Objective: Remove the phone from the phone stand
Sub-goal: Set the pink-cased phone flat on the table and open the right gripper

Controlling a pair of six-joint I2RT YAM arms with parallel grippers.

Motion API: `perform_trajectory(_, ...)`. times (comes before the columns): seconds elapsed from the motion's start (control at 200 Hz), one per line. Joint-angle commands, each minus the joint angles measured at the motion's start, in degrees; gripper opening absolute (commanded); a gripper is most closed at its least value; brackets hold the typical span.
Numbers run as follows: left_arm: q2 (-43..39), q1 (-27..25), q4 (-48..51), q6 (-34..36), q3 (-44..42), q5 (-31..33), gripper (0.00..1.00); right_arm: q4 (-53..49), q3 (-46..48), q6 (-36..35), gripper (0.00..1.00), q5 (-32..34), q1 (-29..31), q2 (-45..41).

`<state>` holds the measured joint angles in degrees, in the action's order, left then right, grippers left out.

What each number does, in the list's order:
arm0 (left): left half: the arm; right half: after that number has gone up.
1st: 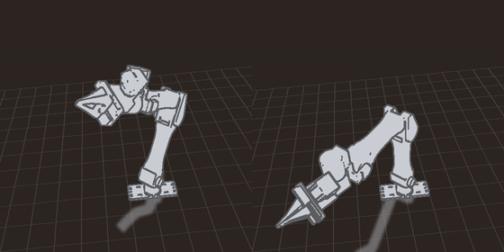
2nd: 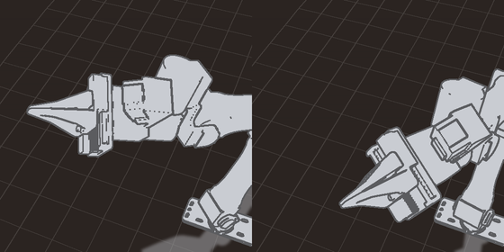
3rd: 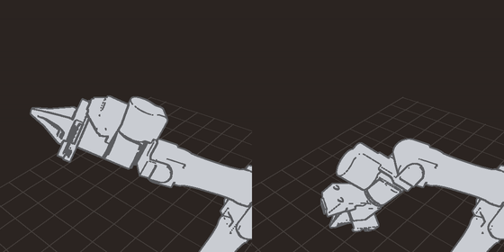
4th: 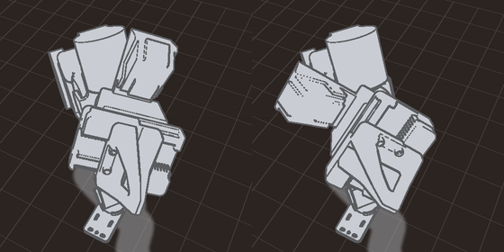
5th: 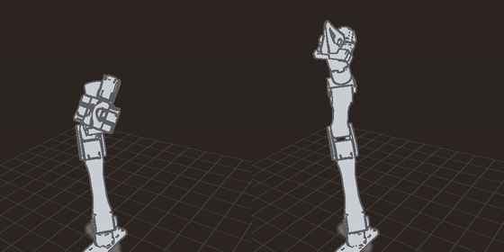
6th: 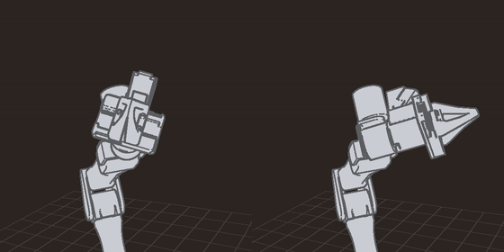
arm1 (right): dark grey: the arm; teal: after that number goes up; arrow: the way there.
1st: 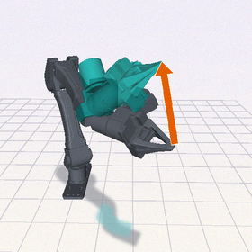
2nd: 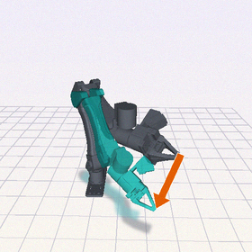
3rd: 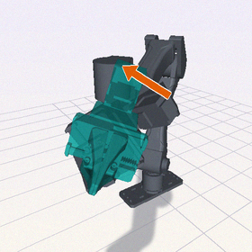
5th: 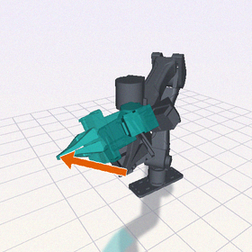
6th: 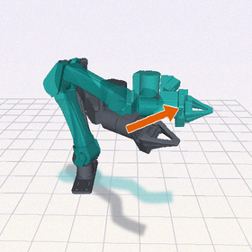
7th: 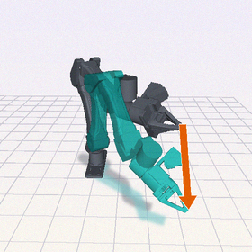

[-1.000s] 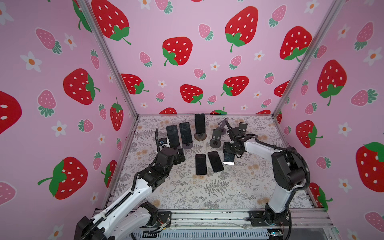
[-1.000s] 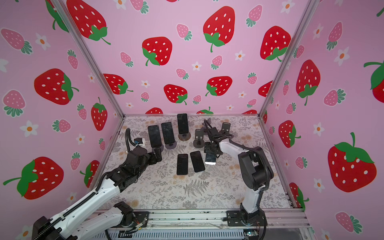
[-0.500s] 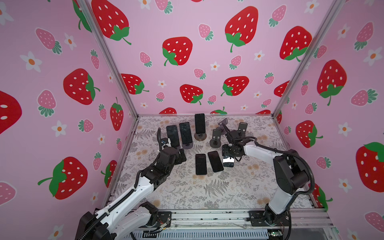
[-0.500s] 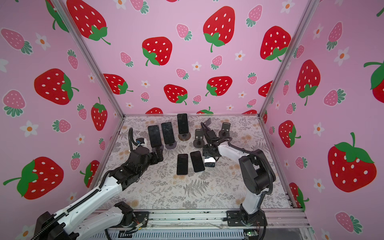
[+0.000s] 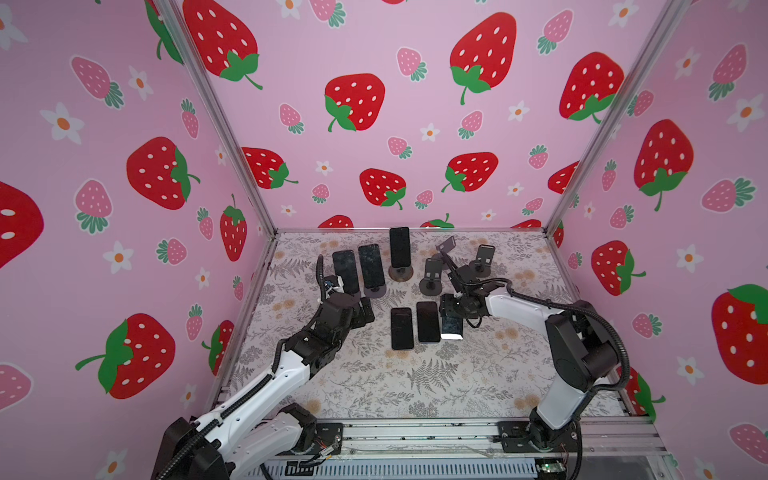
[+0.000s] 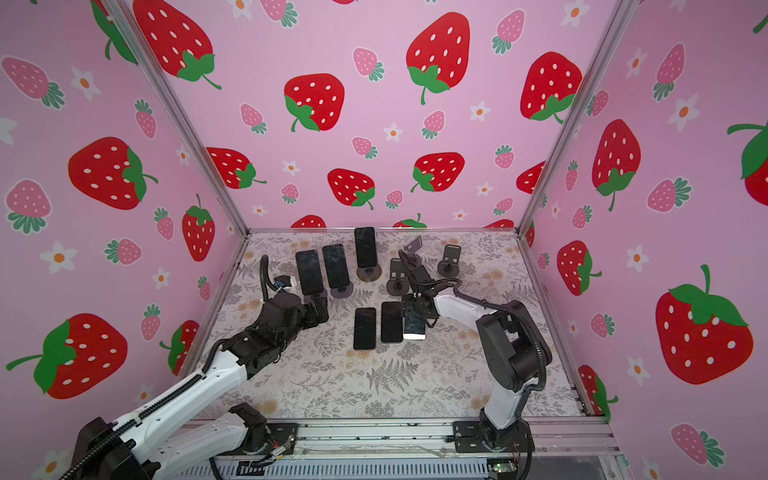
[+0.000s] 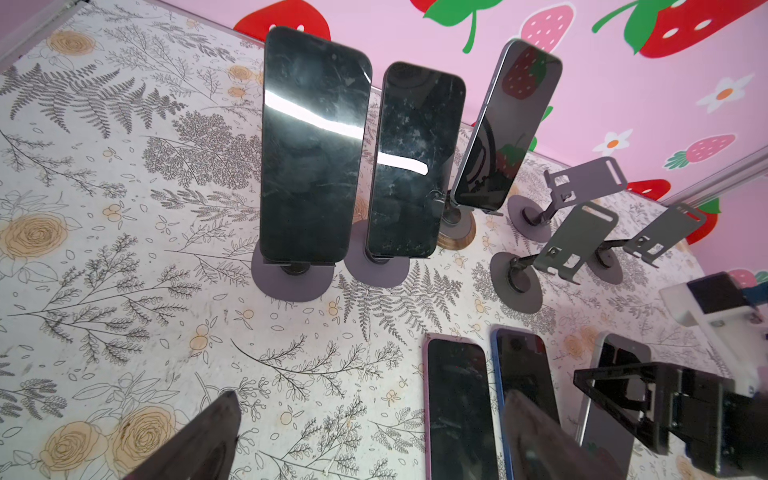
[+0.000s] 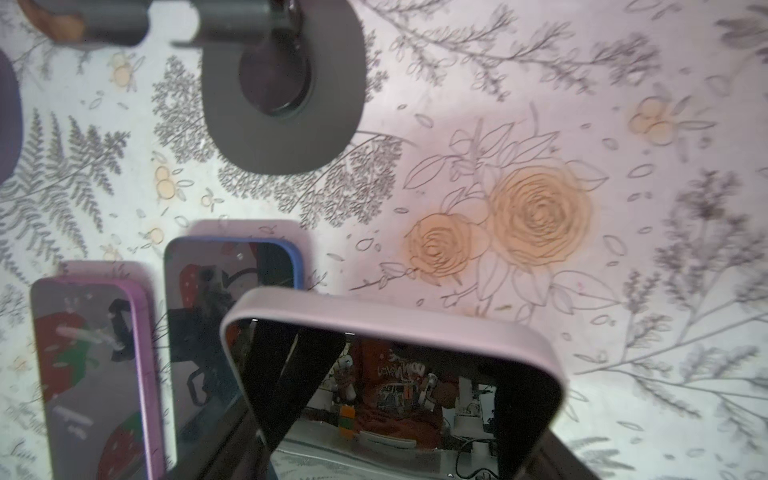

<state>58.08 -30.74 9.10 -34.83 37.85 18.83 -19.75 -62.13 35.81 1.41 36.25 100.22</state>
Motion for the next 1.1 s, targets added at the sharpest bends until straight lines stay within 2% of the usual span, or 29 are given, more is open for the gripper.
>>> perform_trajectory(0.0,1.0,0.2,-1.4,-1.1,1.2,-0.8,0.99,0.1,0.7,0.8,0.65,-1.6,0.3,-2.2)
perform_trajectory(0.3,2.1,0.2,-1.1,-1.0,1.6,-0.9,0.99,-6.1,0.0,-4.2,0.66,2.0,-2.0,-3.5)
perform_trajectory(0.735,2.7,0.2,-1.8,-1.0,1.7,-1.0,0.99,-6.9,-0.5,-4.1,0.67,-0.9,-2.8,1.4)
perform_trajectory(0.875,2.5,0.3,0.1,-1.4,2.3,-0.5,0.99,-7.6,-1.1,-3.5,0.69,-5.6,-2.7,2.7)
perform_trajectory(1.001,2.9,0.3,-1.7,-1.6,1.7,-1.3,0.99,-8.5,-1.0,-3.5,0.69,-2.0,-2.7,4.4)
perform_trajectory(1.096,2.7,0.2,0.6,-1.7,2.8,-0.9,0.99,-8.8,-1.6,-3.6,0.69,-2.2,-2.7,5.8)
